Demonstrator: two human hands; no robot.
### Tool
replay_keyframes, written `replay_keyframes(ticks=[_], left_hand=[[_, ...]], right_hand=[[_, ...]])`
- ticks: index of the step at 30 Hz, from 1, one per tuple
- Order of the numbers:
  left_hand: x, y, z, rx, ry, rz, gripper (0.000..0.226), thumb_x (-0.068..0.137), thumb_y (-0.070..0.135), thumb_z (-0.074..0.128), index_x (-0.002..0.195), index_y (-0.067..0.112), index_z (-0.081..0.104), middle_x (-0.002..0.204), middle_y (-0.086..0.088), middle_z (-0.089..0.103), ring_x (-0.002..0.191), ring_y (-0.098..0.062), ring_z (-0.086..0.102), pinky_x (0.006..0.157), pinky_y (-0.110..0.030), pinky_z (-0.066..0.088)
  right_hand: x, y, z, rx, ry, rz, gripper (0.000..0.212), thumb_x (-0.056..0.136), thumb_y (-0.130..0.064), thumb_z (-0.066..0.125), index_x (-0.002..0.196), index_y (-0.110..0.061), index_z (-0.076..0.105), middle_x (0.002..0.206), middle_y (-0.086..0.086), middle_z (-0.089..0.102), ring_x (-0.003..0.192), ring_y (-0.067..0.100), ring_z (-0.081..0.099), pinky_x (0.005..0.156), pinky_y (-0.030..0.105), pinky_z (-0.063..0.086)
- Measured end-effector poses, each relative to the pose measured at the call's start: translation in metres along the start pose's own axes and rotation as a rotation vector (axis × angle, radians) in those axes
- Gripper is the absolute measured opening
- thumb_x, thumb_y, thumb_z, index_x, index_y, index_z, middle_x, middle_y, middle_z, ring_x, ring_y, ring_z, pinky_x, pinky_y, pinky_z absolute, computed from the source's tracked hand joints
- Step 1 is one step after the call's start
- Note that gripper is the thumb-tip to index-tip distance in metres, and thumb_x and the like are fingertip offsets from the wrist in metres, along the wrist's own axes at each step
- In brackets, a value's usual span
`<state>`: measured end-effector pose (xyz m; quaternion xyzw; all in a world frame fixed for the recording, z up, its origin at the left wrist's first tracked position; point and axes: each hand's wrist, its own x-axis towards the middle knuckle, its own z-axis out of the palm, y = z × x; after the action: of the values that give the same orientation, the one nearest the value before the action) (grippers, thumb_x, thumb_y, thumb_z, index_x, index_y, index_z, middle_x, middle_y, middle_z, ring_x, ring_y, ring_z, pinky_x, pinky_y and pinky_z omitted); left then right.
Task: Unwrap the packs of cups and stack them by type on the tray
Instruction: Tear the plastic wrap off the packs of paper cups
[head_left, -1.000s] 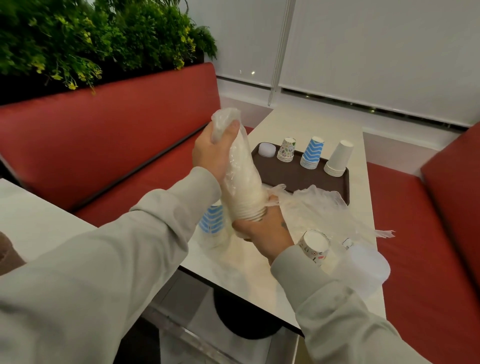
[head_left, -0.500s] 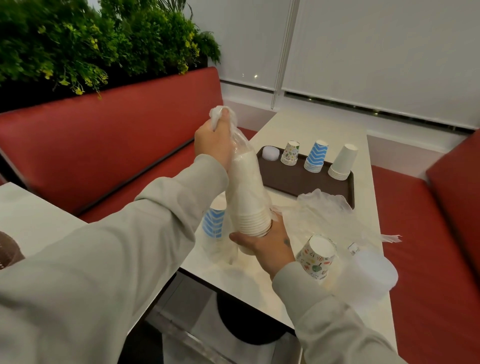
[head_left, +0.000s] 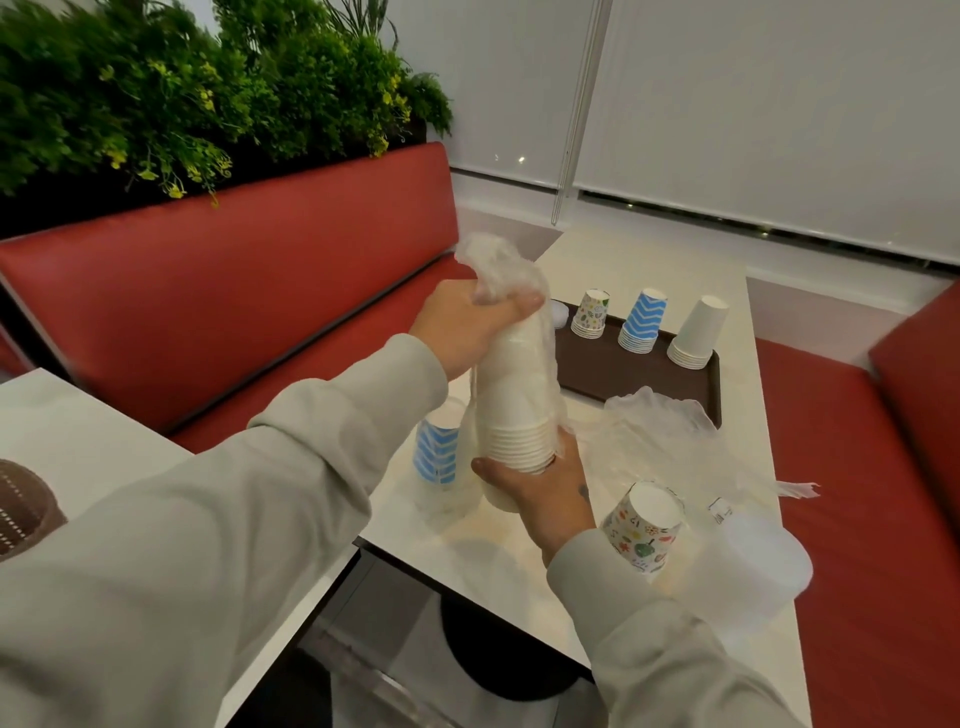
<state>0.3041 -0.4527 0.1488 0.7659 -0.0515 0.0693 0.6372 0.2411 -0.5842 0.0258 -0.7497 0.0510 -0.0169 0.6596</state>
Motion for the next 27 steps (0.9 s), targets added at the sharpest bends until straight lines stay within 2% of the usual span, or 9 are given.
replay_keyframes(ticks=[3, 6, 9, 12, 17, 20, 22, 25, 27], left_hand=[[-0.002, 0.001, -0.001, 0.063, 0.091, 0.016, 0.033, 0.077, 0.051, 0.074, 0.087, 0.020, 0.079, 0.089, -0.001, 0.077, 0.093, -0.023, 0.071, 0.090, -0.048, 0.056], [0.000, 0.006, 0.000, 0.078, 0.206, 0.033, 0.030, 0.091, 0.038, 0.068, 0.086, 0.009, 0.074, 0.081, -0.004, 0.074, 0.077, -0.020, 0.068, 0.080, -0.042, 0.055], [0.010, 0.009, -0.001, 0.058, 0.305, 0.011, 0.023, 0.096, 0.026, 0.061, 0.084, 0.008, 0.069, 0.083, -0.006, 0.071, 0.075, -0.019, 0.063, 0.078, -0.040, 0.054], [0.018, 0.005, 0.000, 0.020, 0.183, -0.063, 0.018, 0.094, 0.022, 0.058, 0.103, 0.009, 0.066, 0.095, -0.004, 0.070, 0.085, -0.021, 0.064, 0.085, -0.045, 0.055], [0.012, -0.011, 0.002, -0.055, -0.009, 0.047, 0.023, 0.089, 0.010, 0.060, 0.111, 0.016, 0.057, 0.090, 0.006, 0.061, 0.082, -0.012, 0.058, 0.074, -0.032, 0.050], [-0.001, -0.015, 0.003, -0.064, -0.034, 0.052, 0.026, 0.093, 0.002, 0.052, 0.081, 0.021, 0.065, 0.063, 0.009, 0.055, 0.054, -0.007, 0.046, 0.052, -0.025, 0.037], [-0.009, -0.019, 0.004, -0.050, -0.058, 0.043, 0.038, 0.092, 0.000, 0.050, 0.068, 0.024, 0.066, 0.055, 0.009, 0.051, 0.050, -0.009, 0.041, 0.053, -0.026, 0.033], [-0.022, -0.018, 0.009, -0.080, -0.100, -0.036, 0.022, 0.092, 0.015, 0.055, 0.083, 0.021, 0.074, 0.074, 0.002, 0.064, 0.068, -0.016, 0.057, 0.063, -0.034, 0.048], [-0.031, -0.020, 0.011, -0.096, -0.177, -0.129, 0.017, 0.090, 0.037, 0.060, 0.088, 0.027, 0.074, 0.085, 0.004, 0.070, 0.083, -0.018, 0.065, 0.073, -0.036, 0.055]], right_hand=[[-0.001, 0.004, 0.003, -0.015, 0.013, -0.011, 0.092, 0.053, -0.037, 0.094, 0.127, -0.042, 0.039, 0.125, -0.011, 0.057, 0.114, 0.017, 0.057, 0.096, 0.038, 0.051], [-0.002, 0.006, 0.002, -0.027, 0.003, -0.020, 0.085, 0.053, -0.036, 0.095, 0.120, -0.044, 0.044, 0.121, -0.014, 0.060, 0.110, 0.013, 0.060, 0.097, 0.036, 0.051], [-0.004, 0.009, 0.001, -0.057, -0.029, -0.028, 0.089, 0.057, -0.033, 0.095, 0.131, -0.035, 0.046, 0.120, -0.011, 0.063, 0.110, 0.015, 0.061, 0.100, 0.039, 0.051], [-0.004, 0.010, 0.002, -0.045, -0.034, -0.018, 0.096, 0.059, -0.031, 0.094, 0.137, -0.031, 0.039, 0.122, -0.009, 0.063, 0.113, 0.019, 0.060, 0.100, 0.041, 0.051], [-0.001, 0.009, -0.002, -0.061, -0.017, -0.020, 0.085, 0.066, -0.026, 0.090, 0.129, -0.041, 0.036, 0.115, -0.015, 0.061, 0.107, 0.016, 0.059, 0.093, 0.038, 0.051], [-0.002, 0.015, -0.003, -0.083, -0.001, -0.024, 0.082, 0.064, -0.026, 0.089, 0.125, -0.042, 0.037, 0.112, -0.016, 0.061, 0.103, 0.013, 0.060, 0.085, 0.029, 0.051], [-0.003, 0.018, -0.003, -0.094, 0.019, -0.038, 0.079, 0.065, -0.021, 0.089, 0.121, -0.041, 0.038, 0.111, -0.015, 0.061, 0.100, 0.007, 0.059, 0.074, 0.017, 0.047], [-0.005, 0.023, -0.003, -0.094, 0.033, -0.025, 0.075, 0.066, -0.015, 0.088, 0.117, -0.038, 0.040, 0.108, -0.014, 0.061, 0.096, -0.001, 0.058, 0.069, 0.010, 0.042], [-0.007, 0.028, -0.003, -0.093, 0.040, 0.002, 0.073, 0.066, -0.013, 0.088, 0.118, -0.034, 0.041, 0.106, -0.015, 0.060, 0.094, 0.002, 0.058, 0.070, 0.013, 0.042]])
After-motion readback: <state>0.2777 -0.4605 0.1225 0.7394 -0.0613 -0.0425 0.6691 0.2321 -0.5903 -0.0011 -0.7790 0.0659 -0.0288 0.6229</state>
